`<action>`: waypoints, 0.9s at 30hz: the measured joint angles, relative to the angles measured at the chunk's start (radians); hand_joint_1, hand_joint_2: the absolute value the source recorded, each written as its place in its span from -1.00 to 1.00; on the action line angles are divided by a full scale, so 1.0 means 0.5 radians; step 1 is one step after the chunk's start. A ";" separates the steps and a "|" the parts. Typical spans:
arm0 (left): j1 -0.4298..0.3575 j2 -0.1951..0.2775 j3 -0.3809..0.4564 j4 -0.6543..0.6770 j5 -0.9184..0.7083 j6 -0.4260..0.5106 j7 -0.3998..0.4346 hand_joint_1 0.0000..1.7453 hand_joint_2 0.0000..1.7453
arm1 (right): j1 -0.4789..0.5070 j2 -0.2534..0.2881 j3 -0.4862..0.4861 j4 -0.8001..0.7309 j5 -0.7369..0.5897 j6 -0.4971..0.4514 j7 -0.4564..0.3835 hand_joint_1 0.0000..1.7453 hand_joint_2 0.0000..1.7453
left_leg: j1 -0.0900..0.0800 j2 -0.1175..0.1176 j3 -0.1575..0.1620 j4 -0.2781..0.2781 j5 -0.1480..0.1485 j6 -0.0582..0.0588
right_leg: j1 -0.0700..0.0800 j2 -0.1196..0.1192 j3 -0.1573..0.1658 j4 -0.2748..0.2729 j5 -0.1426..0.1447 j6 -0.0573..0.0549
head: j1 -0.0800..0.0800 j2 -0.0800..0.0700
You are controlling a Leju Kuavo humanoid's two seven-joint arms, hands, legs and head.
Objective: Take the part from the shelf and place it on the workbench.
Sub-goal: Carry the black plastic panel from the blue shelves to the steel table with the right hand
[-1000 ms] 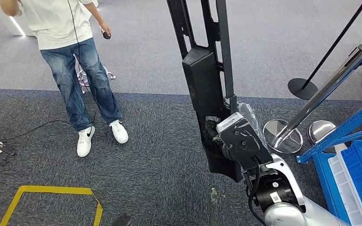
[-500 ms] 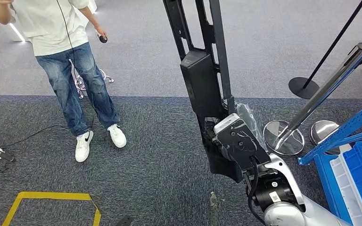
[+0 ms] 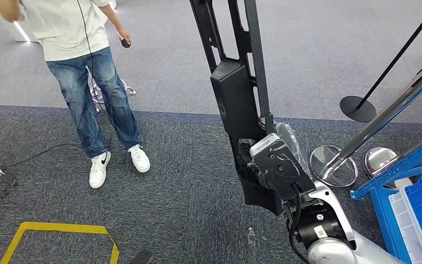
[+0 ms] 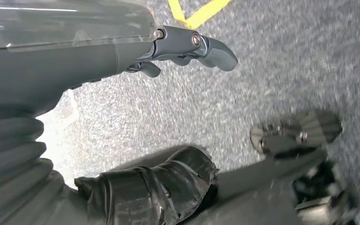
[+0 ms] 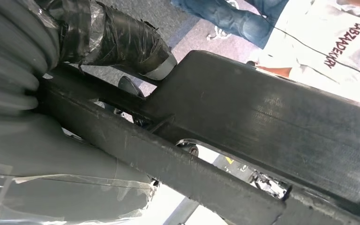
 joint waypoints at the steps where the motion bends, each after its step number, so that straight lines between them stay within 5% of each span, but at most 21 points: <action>1: 0.000 0.000 0.000 0.000 0.000 -0.002 0.000 -1.00 1.00 | 0.000 0.000 0.000 0.000 0.000 0.000 0.002 0.76 1.00 | -0.002 -0.002 -0.006 0.025 -0.016 -0.011 | 0.000 0.002 0.047 -0.101 0.035 -0.004 | 0.000 0.000; 7: -0.002 0.006 -0.009 0.000 0.004 -0.012 -0.001 -1.00 1.00 | -0.007 -0.003 -0.001 -0.001 -0.001 0.002 0.011 0.76 1.00 | -0.001 -0.001 -0.041 0.109 -0.077 -0.066 | -0.002 0.008 0.107 -0.193 0.034 -0.056 | -0.004 0.000; 11: 0.000 0.005 -0.015 -0.001 0.005 -0.016 -0.002 -1.00 1.00 | -0.008 -0.003 0.000 -0.002 -0.001 0.002 0.011 0.76 1.00 | 0.021 0.008 -0.273 0.518 -0.205 -0.105 | -0.003 0.005 0.142 -0.200 0.013 -0.074 | -0.017 0.000; 13: 0.003 0.005 -0.018 0.000 0.006 -0.016 -0.002 -1.00 1.00 | -0.006 -0.003 0.000 -0.002 -0.002 0.004 0.011 0.76 1.00 | 0.023 0.009 -0.326 0.542 -0.140 -0.102 | -0.001 0.007 0.163 -0.201 -0.005 -0.073 | -0.018 0.000; 16: 0.002 0.006 -0.020 0.000 0.005 -0.015 -0.002 -1.00 1.00 | -0.007 -0.003 0.000 -0.003 -0.003 0.012 0.011 0.76 1.00 | 0.006 0.009 -0.181 0.182 0.068 -0.071 | -0.002 0.008 0.212 -0.212 -0.037 -0.062 | -0.015 0.000; 18: -0.002 0.007 -0.022 0.000 0.004 -0.013 -0.004 -1.00 1.00 | -0.006 -0.003 0.000 -0.002 -0.004 0.015 0.010 0.76 1.00 | -0.014 0.010 -0.104 0.027 0.084 -0.044 | -0.004 0.009 0.235 -0.233 -0.043 -0.040 | -0.015 0.000; 22: 0.002 0.008 -0.025 0.000 0.003 -0.009 -0.007 -1.00 1.00 | -0.004 -0.003 0.000 -0.002 -0.007 0.018 0.009 0.76 1.00 | -0.024 0.006 -0.012 -0.067 0.060 0.007 | -0.008 0.000 0.252 -0.195 -0.031 -0.001 | -0.009 0.000; 27: -0.003 0.008 -0.026 0.000 0.004 0.003 -0.005 -1.00 1.00 | -0.002 -0.002 0.000 0.000 -0.007 0.026 0.008 0.76 1.00 | -0.020 0.002 0.061 -0.075 0.019 0.038 | -0.006 0.002 -0.052 0.244 -0.221 0.020 | 0.012 0.000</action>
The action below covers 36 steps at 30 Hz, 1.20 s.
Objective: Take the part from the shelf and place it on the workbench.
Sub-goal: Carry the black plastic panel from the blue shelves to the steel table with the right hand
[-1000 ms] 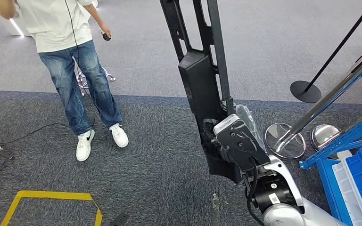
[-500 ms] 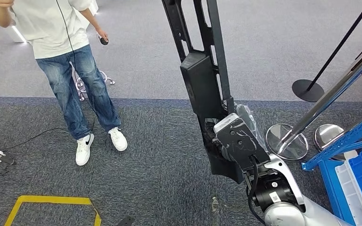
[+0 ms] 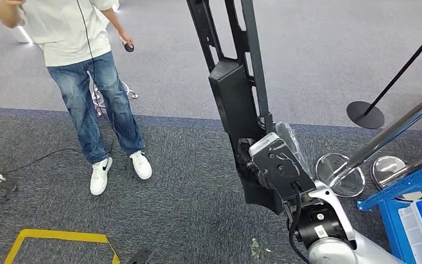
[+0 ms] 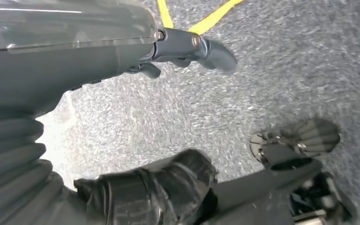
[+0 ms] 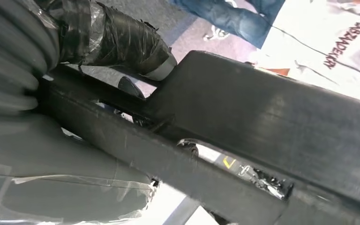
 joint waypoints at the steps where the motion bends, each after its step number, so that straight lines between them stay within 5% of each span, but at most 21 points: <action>1: 0.002 -0.001 0.000 0.000 0.004 0.013 -0.006 -1.00 1.00 | 0.002 0.000 0.000 0.001 0.000 0.001 0.000 0.76 1.00 | 0.002 -0.002 0.013 0.008 -0.016 -0.004 | -0.003 0.000 -0.026 -0.013 0.020 0.006 | 0.001 0.000; 4: 0.009 -0.004 -0.001 0.000 0.017 0.079 -0.079 -1.00 1.00 | 0.004 -0.002 0.000 0.003 -0.002 -0.003 0.002 0.76 1.00 | 0.013 -0.006 0.047 0.061 -0.081 -0.032 | -0.012 -0.003 0.027 -0.312 0.257 0.010 | 0.003 0.000; 6: 0.004 -0.006 -0.001 0.000 0.021 0.107 -0.127 -1.00 1.00 | 0.008 -0.003 0.000 0.001 -0.006 -0.007 0.003 0.76 1.00 | 0.014 -0.007 0.036 0.102 -0.121 -0.057 | -0.005 -0.002 0.049 -0.427 0.344 -0.009 | 0.007 0.000; 11: 0.000 -0.005 -0.001 0.000 0.029 0.121 -0.150 -1.00 1.00 | 0.011 -0.010 -0.002 -0.009 -0.004 -0.036 0.003 0.76 1.00 | 0.023 0.002 -0.012 0.218 -0.186 -0.108 | -0.007 -0.003 0.076 -0.438 0.339 -0.068 | 0.002 0.000; 15: 0.001 -0.012 -0.001 -0.001 0.030 0.122 -0.149 -1.00 1.00 | 0.017 -0.011 -0.002 -0.016 0.034 -0.068 0.006 0.76 1.00 | 0.044 0.008 -0.266 0.626 -0.330 -0.142 | -0.004 -0.028 0.099 -0.446 0.320 -0.084 | -0.005 0.000; 17: 0.008 -0.013 -0.001 0.000 0.031 0.122 -0.146 -1.00 1.00 | 0.022 -0.011 -0.002 -0.016 0.052 -0.069 0.007 0.76 1.00 | 0.047 0.011 -0.283 0.581 -0.254 -0.141 | -0.003 -0.046 0.117 -0.446 0.306 -0.082 | -0.005 0.000; 20: 0.003 -0.013 -0.001 0.000 0.031 0.122 -0.145 -1.00 1.00 | 0.023 -0.011 -0.003 -0.019 0.063 -0.071 0.008 0.76 1.00 | 0.033 0.084 -0.145 0.222 -0.065 -0.124 | -0.001 -0.083 0.152 -0.449 0.286 -0.067 | -0.005 0.000; 22: -0.007 -0.015 -0.001 -0.001 0.032 0.122 -0.143 -1.00 1.00 | 0.025 -0.011 -0.005 -0.020 0.067 -0.075 0.008 0.76 1.00 | 0.012 0.125 -0.104 0.118 -0.044 -0.104 | 0.006 -0.113 0.165 -0.457 0.279 -0.046 | -0.005 0.000; 25: -0.004 -0.018 -0.001 -0.001 0.034 0.123 -0.141 -1.00 1.00 | 0.027 -0.012 -0.011 -0.022 0.069 -0.078 0.009 0.76 1.00 | 0.006 0.078 -0.086 0.088 -0.014 -0.069 | 0.005 -0.150 0.187 -0.469 0.260 -0.008 | -0.004 0.000; 27: -0.001 -0.019 -0.001 -0.001 0.035 0.123 -0.140 -1.00 1.00 | 0.029 -0.015 -0.019 -0.023 0.071 -0.080 0.008 0.76 1.00 | 0.011 0.042 -0.068 0.060 0.002 -0.052 | 0.002 -0.113 0.148 -0.360 0.184 0.005 | -0.001 0.000; 30: -0.005 -0.018 -0.001 -0.001 0.035 0.125 -0.139 -1.00 1.00 | 0.043 -0.017 -0.024 -0.025 0.072 -0.081 0.007 0.76 1.00 | 0.004 -0.016 -0.066 0.058 0.008 -0.036 | 0.015 -0.040 -0.022 -0.019 0.044 -0.007 | 0.007 0.000; 32: -0.005 -0.018 -0.001 -0.001 0.035 0.127 -0.137 -1.00 1.00 | 0.056 -0.017 -0.024 -0.025 0.072 -0.081 0.008 0.76 1.00 | -0.002 -0.067 -0.066 0.065 0.004 -0.030 | 0.026 -0.016 -0.049 -0.003 0.093 -0.025 | 0.007 0.000; 34: -0.003 -0.020 -0.001 -0.001 0.035 0.127 -0.135 -1.00 1.00 | 0.059 -0.017 -0.027 -0.025 0.072 -0.080 0.007 0.76 1.00 | -0.002 -0.118 -0.067 0.078 -0.001 -0.031 | 0.034 0.044 0.038 -0.223 0.225 -0.048 | 0.008 0.000; 36: -0.006 -0.022 -0.001 -0.001 0.035 0.127 -0.135 -1.00 1.00 | 0.059 -0.019 -0.031 -0.026 0.073 -0.080 0.007 0.76 1.00 | -0.002 -0.165 -0.081 0.094 -0.007 -0.041 | 0.032 0.125 0.125 -0.423 0.293 -0.062 | 0.007 0.000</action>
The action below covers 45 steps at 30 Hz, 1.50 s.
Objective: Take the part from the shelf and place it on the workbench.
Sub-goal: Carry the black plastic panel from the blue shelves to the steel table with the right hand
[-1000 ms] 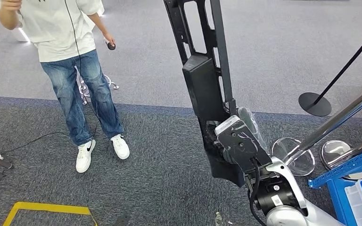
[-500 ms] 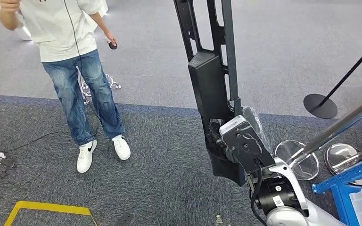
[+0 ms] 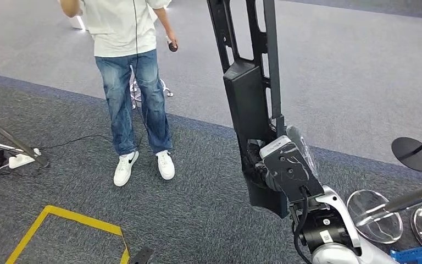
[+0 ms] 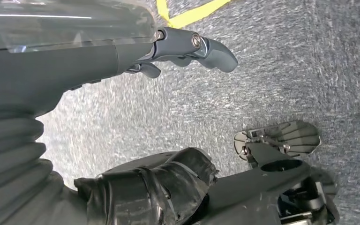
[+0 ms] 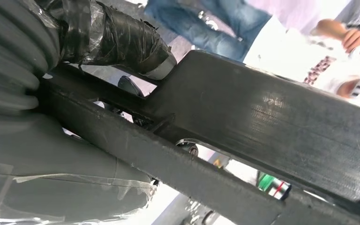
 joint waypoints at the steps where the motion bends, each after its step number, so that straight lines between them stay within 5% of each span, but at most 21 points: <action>1: -0.001 -0.001 0.000 0.000 0.000 0.000 0.000 -1.00 1.00 | 0.000 0.000 -0.001 -0.002 0.001 0.000 0.000 0.76 1.00 | 0.003 -0.020 -0.009 0.004 0.000 -0.007 | 0.000 0.022 0.017 -0.038 0.001 -0.002 | 0.000 0.000; 3: 0.003 0.001 0.000 0.000 0.000 0.000 0.001 -1.00 1.00 | -0.001 0.000 -0.002 -0.007 0.004 0.001 0.000 0.76 1.00 | 0.011 -0.058 -0.019 -0.001 0.005 -0.027 | 0.002 -0.010 0.031 -0.055 0.002 -0.010 | 0.001 0.000; 4: 0.008 0.003 0.000 0.000 0.000 0.000 0.001 -1.00 1.00 | -0.003 0.000 -0.002 -0.009 0.005 0.001 0.000 0.76 1.00 | 0.009 -0.041 -0.023 0.005 0.000 -0.037 | 0.000 -0.032 0.042 -0.067 0.005 -0.019 | -0.001 0.000; 7: 0.010 0.004 -0.001 0.000 0.000 0.000 0.001 -1.00 1.00 | -0.005 -0.001 -0.003 -0.012 0.006 0.001 0.000 0.76 1.00 | 0.015 0.107 -0.118 0.197 -0.110 -0.076 | -0.004 -0.107 0.075 -0.101 0.010 -0.044 | -0.017 0.000; 10: 0.005 0.001 -0.001 0.000 0.000 -0.002 0.007 -1.00 1.00 | -0.001 -0.001 -0.003 -0.015 0.007 0.002 -0.001 0.76 1.00 | 0.045 0.161 -0.277 0.484 -0.207 -0.106 | 0.000 -0.183 0.080 -0.101 -0.001 -0.049 | -0.021 0.000; 11: 0.008 0.001 -0.001 0.000 0.000 -0.002 0.010 -1.00 1.00 | -0.001 -0.001 -0.003 -0.015 0.006 0.002 -0.001 0.76 1.00 | 0.052 0.167 -0.275 0.473 -0.179 -0.112 | 0.000 -0.207 0.081 -0.099 -0.006 -0.047 | -0.021 0.000; 13: 0.011 0.001 -0.001 0.000 0.000 -0.003 0.015 -1.00 1.00 | -0.001 -0.001 -0.003 -0.015 0.006 0.001 -0.001 0.76 1.00 | 0.058 0.209 -0.164 0.258 -0.055 -0.111 | -0.001 -0.251 0.092 -0.096 -0.018 -0.038 | -0.022 0.000; 16: 0.001 0.002 -0.001 0.000 0.000 -0.003 0.021 -1.00 1.00 | -0.003 -0.001 -0.003 -0.016 0.006 0.001 -0.001 0.76 1.00 | 0.028 0.301 -0.020 -0.013 0.021 -0.081 | 0.007 -0.312 0.112 -0.094 -0.039 -0.013 | -0.020 0.000; 19: 0.006 0.004 -0.001 0.000 -0.001 -0.003 0.025 -1.00 1.00 | -0.004 0.000 -0.003 -0.017 0.006 0.002 -0.002 0.76 1.00 | 0.015 0.249 -0.005 -0.043 0.022 -0.042 | 0.000 -0.352 0.129 -0.097 -0.057 0.021 | -0.019 0.000; 21: 0.012 0.004 -0.001 0.000 -0.001 -0.003 0.025 -1.00 1.00 | -0.005 0.001 -0.003 -0.018 0.006 0.002 -0.004 0.76 1.00 | 0.023 0.208 0.018 -0.070 0.033 -0.016 | -0.008 -0.277 0.105 -0.024 -0.108 0.037 | -0.011 0.000; 24: 0.003 0.006 -0.001 0.000 -0.001 -0.003 0.024 -1.00 1.00 | 0.002 0.001 -0.003 -0.019 0.006 0.002 -0.006 0.76 1.00 | 0.025 0.148 0.028 -0.075 0.035 0.015 | -0.011 -0.147 -0.085 0.341 -0.264 0.040 | 0.003 0.000; 26: 0.000 0.006 -0.001 0.000 -0.001 -0.004 0.024 -1.00 1.00 | 0.009 0.001 -0.002 -0.019 0.005 0.003 -0.005 0.76 1.00 | 0.025 0.092 0.028 -0.066 0.028 0.016 | -0.017 -0.134 -0.168 0.459 -0.264 0.047 | 0.005 0.000; 28: 0.003 0.005 -0.001 0.000 -0.001 -0.005 0.024 -1.00 1.00 | 0.008 0.001 -0.002 -0.019 0.004 0.004 -0.004 0.76 1.00 | 0.032 0.034 0.027 -0.044 0.016 0.002 | -0.030 -0.115 -0.108 0.292 -0.135 0.055 | 0.006 0.000; 30: 0.004 0.005 -0.002 0.000 -0.001 -0.006 0.024 -1.00 1.00 | 0.006 0.001 -0.003 -0.019 0.004 0.004 -0.004 0.76 1.00 | 0.037 -0.019 0.007 -0.003 -0.005 -0.024 | -0.049 -0.029 -0.011 0.067 -0.041 0.060 | 0.007 0.000; 32: 0.003 0.005 -0.002 0.000 -0.001 -0.006 0.024 -1.00 1.00 | 0.006 0.001 -0.002 -0.020 0.004 0.004 -0.004 0.76 1.00 | 0.041 -0.062 -0.020 0.022 -0.014 -0.050 | -0.052 0.021 0.023 -0.010 -0.035 0.049 | 0.008 0.000; 34: 0.010 0.007 -0.002 0.000 -0.001 -0.006 0.024 -1.00 1.00 | 0.001 0.001 -0.002 -0.021 0.004 0.005 -0.004 0.76 1.00 | 0.048 -0.089 -0.035 0.020 -0.009 -0.074 | -0.044 -0.022 0.030 -0.017 -0.032 0.023 | 0.009 0.000; 36: 0.018 0.008 -0.002 0.000 -0.001 -0.006 0.025 -1.00 1.00 | -0.005 0.001 -0.002 -0.022 0.004 0.008 -0.004 0.76 1.00 | 0.046 -0.009 -0.062 0.069 -0.040 -0.093 | -0.044 -0.068 0.046 -0.035 -0.027 -0.003 | -0.001 0.000; 38: 0.012 0.007 -0.002 0.000 -0.003 -0.008 0.027 -1.00 1.00 | -0.006 0.001 -0.003 -0.023 0.004 0.015 -0.005 0.76 1.00 | 0.045 0.113 -0.157 0.262 -0.139 -0.108 | -0.035 -0.120 0.058 -0.046 -0.029 -0.022 | -0.013 0.000; 41: 0.006 0.005 -0.002 0.000 -0.004 -0.010 0.029 -1.00 1.00 | -0.005 0.001 -0.002 -0.024 0.004 0.021 -0.005 0.76 1.00 | 0.053 0.161 -0.303 0.528 -0.221 -0.114 | -0.018 -0.204 0.064 -0.047 -0.040 -0.035 | -0.016 0.000; 43: 0.011 0.005 -0.002 0.000 -0.004 -0.010 0.030 -1.00 1.00 | -0.005 0.001 -0.002 -0.024 0.004 0.022 -0.005 0.76 1.00 | 0.051 0.181 -0.240 0.400 -0.123 -0.103 | -0.013 -0.252 0.077 -0.046 -0.052 -0.035 | -0.015 0.000; 45: 0.009 0.005 -0.002 0.000 -0.005 -0.010 0.030 -1.00 1.00 | -0.006 0.001 -0.002 -0.024 0.004 0.022 -0.005 0.76 1.00 | 0.030 0.263 -0.102 0.139 -0.023 -0.080 | -0.007 -0.296 0.096 -0.047 -0.067 -0.026 | -0.014 0.000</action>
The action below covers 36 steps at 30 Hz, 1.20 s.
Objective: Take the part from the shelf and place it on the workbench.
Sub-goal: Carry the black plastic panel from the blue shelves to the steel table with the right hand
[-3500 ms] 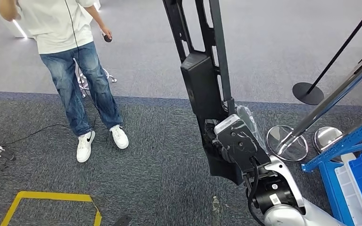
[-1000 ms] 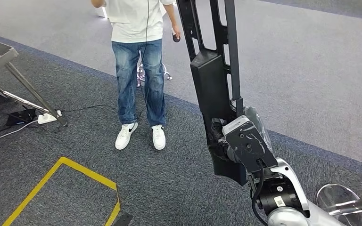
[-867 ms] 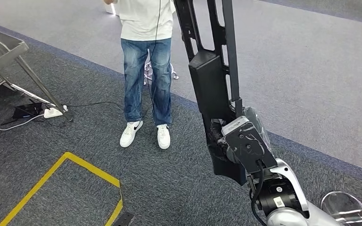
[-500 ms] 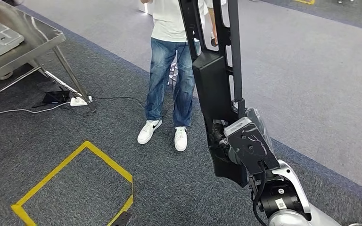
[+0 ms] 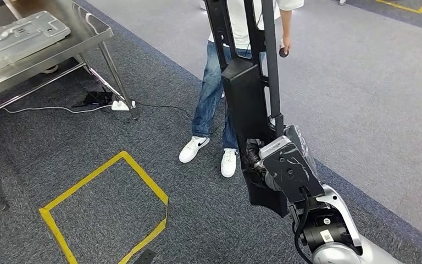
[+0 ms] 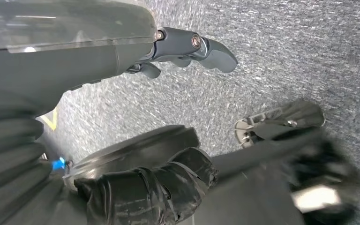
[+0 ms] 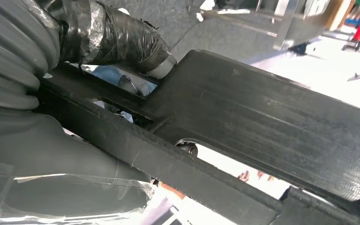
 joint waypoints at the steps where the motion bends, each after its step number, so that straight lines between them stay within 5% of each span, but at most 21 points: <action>1: -0.004 0.000 0.000 0.000 0.000 0.000 0.000 -1.00 1.00 | 0.000 0.000 0.000 0.000 0.000 0.000 0.000 0.76 1.00 | -0.013 0.031 0.046 -0.086 0.021 0.013 | 0.003 -0.019 0.008 -0.002 -0.006 0.007 | 0.000 0.000; 2: -0.006 0.000 0.000 0.000 -0.001 0.000 0.000 -1.00 1.00 | 0.000 0.000 0.000 0.000 0.000 0.000 0.000 0.76 1.00 | -0.027 0.047 0.066 -0.126 0.021 0.023 | 0.005 -0.038 0.014 -0.004 -0.012 0.016 | 0.001 0.000; 5: 0.001 0.004 0.000 0.000 0.000 0.000 0.001 -1.00 1.00 | -0.001 0.001 0.000 -0.002 0.000 0.000 0.000 0.76 1.00 | -0.030 -0.018 0.089 -0.156 0.027 0.052 | 0.000 -0.062 0.037 -0.008 -0.031 0.048 | 0.001 0.000; 7: 0.002 0.007 0.000 0.001 0.001 0.000 0.002 -1.00 1.00 | -0.004 0.000 0.000 -0.003 0.000 0.001 -0.001 0.76 1.00 | -0.016 -0.059 0.119 -0.188 0.037 0.075 | -0.006 0.031 0.001 0.091 -0.092 0.063 | 0.010 0.000; 9: -0.007 0.008 0.000 0.001 0.001 0.000 0.003 -1.00 1.00 | 0.001 0.000 0.000 -0.003 0.000 0.002 -0.003 0.76 1.00 | -0.012 -0.100 0.127 -0.194 0.037 0.091 | -0.010 0.131 -0.127 0.329 -0.192 0.066 | 0.021 0.000; 11: -0.012 0.009 0.000 0.000 0.002 0.000 0.003 -1.00 1.00 | 0.012 0.000 0.001 -0.002 0.000 0.002 -0.003 0.76 1.00 | -0.010 -0.155 0.127 -0.190 0.033 0.096 | -0.013 0.157 -0.250 0.512 -0.227 0.071 | 0.025 0.000; 13: -0.008 0.009 -0.001 0.000 0.003 0.000 0.005 -1.00 1.00 | 0.016 0.000 0.001 -0.001 0.000 0.003 -0.003 0.76 1.00 | -0.004 -0.214 0.128 -0.173 0.023 0.089 | -0.020 0.171 -0.246 0.430 -0.119 0.076 | 0.025 0.000; 15: -0.004 0.009 -0.001 0.000 0.004 -0.001 0.006 -1.00 1.00 | 0.015 0.000 0.000 0.000 0.000 0.003 -0.003 0.76 1.00 | 0.004 -0.266 0.117 -0.143 0.004 0.069 | -0.037 0.253 -0.153 0.185 0.014 0.083 | 0.026 0.000; 18: -0.007 0.010 -0.001 0.000 0.004 -0.002 0.006 -1.00 1.00 | 0.015 -0.001 0.000 -0.001 -0.001 0.004 -0.004 0.76 1.00 | 0.012 -0.336 0.079 -0.110 -0.006 0.035 | -0.044 0.337 -0.094 0.049 0.042 0.073 | 0.025 0.000; 20: 0.000 0.011 -0.001 0.001 0.004 -0.002 0.006 -1.00 1.00 | 0.008 -0.001 0.001 -0.003 0.000 0.006 -0.004 0.76 1.00 | 0.021 -0.354 0.066 -0.112 -0.001 0.011 | -0.038 0.289 -0.081 0.031 0.050 0.047 | 0.025 0.000; 22: 0.006 0.013 -0.002 0.001 0.004 -0.002 0.006 -1.00 1.00 | 0.003 -0.001 0.001 -0.003 0.000 0.008 -0.005 0.76 1.00 | 0.016 -0.254 0.029 -0.040 -0.044 -0.010 | -0.037 0.234 -0.059 0.007 0.054 0.017 | 0.007 0.000; 24: 0.000 0.011 -0.002 0.001 0.004 -0.003 0.006 -1.00 1.00 | 0.004 0.000 0.001 -0.004 0.000 0.015 -0.006 0.76 1.00 | 0.016 -0.131 -0.086 0.180 -0.144 -0.025 | -0.028 0.173 -0.043 -0.005 0.051 -0.001 | -0.011 0.000; 26: -0.005 0.010 -0.002 0.001 0.003 -0.004 0.006 -1.00 1.00 | 0.007 0.000 0.002 -0.003 0.000 0.025 -0.005 0.76 1.00 | 0.023 -0.099 -0.201 0.380 -0.204 -0.033 | -0.020 0.114 -0.039 -0.005 0.043 -0.008 | -0.012 0.000; 27: -0.003 0.010 -0.002 0.001 0.003 -0.004 0.006 -1.00 1.00 | 0.008 0.000 0.002 -0.003 -0.001 0.030 -0.005 0.76 1.00 | 0.025 -0.094 -0.215 0.396 -0.188 -0.033 | -0.017 0.088 -0.036 -0.005 0.039 -0.008 | -0.012 0.000; 29: 0.003 0.010 -0.003 0.001 0.004 -0.004 0.007 -1.00 1.00 | 0.006 0.000 0.004 -0.003 -0.001 0.034 -0.005 0.76 1.00 | 0.023 -0.074 -0.120 0.211 -0.071 -0.021 | -0.013 0.041 -0.023 -0.005 0.028 -0.005 | -0.013 0.000; 31: 0.000 0.010 -0.003 0.001 0.004 -0.004 0.008 -1.00 1.00 | 0.002 0.000 0.004 -0.003 -0.001 0.037 -0.005 0.76 1.00 | 0.003 -0.002 0.019 -0.046 0.018 0.002 | -0.008 -0.004 -0.002 -0.010 0.015 0.005 | -0.011 0.000; 33: -0.004 0.010 -0.003 0.001 0.004 -0.003 0.011 -1.00 1.00 | 0.000 0.000 0.003 -0.003 -0.001 0.039 -0.005 0.76 1.00 | -0.019 0.034 0.072 -0.144 0.025 0.023 | -0.003 -0.040 0.014 -0.020 0.008 0.022 | -0.010 0.000; 36: 0.004 0.013 -0.003 0.001 0.004 -0.003 0.018 -1.00 1.00 | -0.004 0.000 0.003 -0.003 -0.001 0.039 -0.004 0.76 1.00 | -0.018 -0.028 0.098 -0.173 0.034 0.047 | 0.000 -0.061 0.036 -0.027 -0.010 0.057 | -0.007 0.000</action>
